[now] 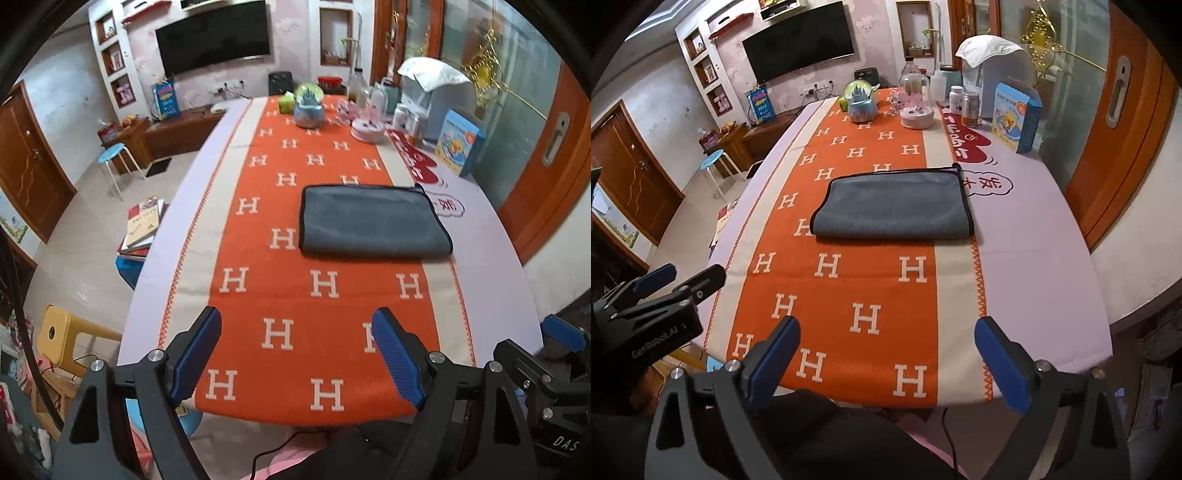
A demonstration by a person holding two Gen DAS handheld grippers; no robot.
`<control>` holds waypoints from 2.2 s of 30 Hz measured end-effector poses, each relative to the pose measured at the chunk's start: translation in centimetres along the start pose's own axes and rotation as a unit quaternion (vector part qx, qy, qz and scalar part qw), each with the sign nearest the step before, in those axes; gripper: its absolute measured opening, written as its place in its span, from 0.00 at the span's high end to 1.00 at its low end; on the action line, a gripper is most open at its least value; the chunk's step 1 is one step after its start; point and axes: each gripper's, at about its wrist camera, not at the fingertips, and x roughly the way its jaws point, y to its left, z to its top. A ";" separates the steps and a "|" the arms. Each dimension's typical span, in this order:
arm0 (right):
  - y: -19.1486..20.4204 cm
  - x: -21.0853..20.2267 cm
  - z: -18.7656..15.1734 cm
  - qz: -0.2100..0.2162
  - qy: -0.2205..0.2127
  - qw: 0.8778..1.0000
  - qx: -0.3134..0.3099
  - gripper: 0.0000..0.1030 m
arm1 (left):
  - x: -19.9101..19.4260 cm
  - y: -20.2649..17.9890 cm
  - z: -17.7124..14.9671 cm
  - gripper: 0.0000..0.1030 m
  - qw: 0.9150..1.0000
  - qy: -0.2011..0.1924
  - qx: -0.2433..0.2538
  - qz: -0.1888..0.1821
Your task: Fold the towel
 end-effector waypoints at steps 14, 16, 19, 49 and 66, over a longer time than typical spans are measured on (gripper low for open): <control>-1.0 0.7 0.4 -0.004 0.005 1.000 0.016 0.00 | 0.0 -0.8 0.6 0.03 1.000 -0.023 0.007 -0.007; -1.1 0.9 0.4 -0.004 0.007 1.000 0.019 0.00 | -0.1 -0.9 0.6 0.03 1.000 -0.026 0.008 -0.007; -1.3 1.1 0.4 -0.004 0.009 1.000 0.022 0.00 | -0.3 -1.0 0.7 0.03 0.999 -0.031 0.010 -0.007; -1.9 2.0 1.2 -0.005 0.015 0.999 0.028 0.00 | 0.5 -1.6 1.6 0.02 0.999 -0.041 0.007 -0.021; -1.7 3.2 1.4 -0.005 0.024 0.999 0.033 0.00 | 1.4 -1.8 1.9 0.02 0.999 -0.033 0.009 -0.025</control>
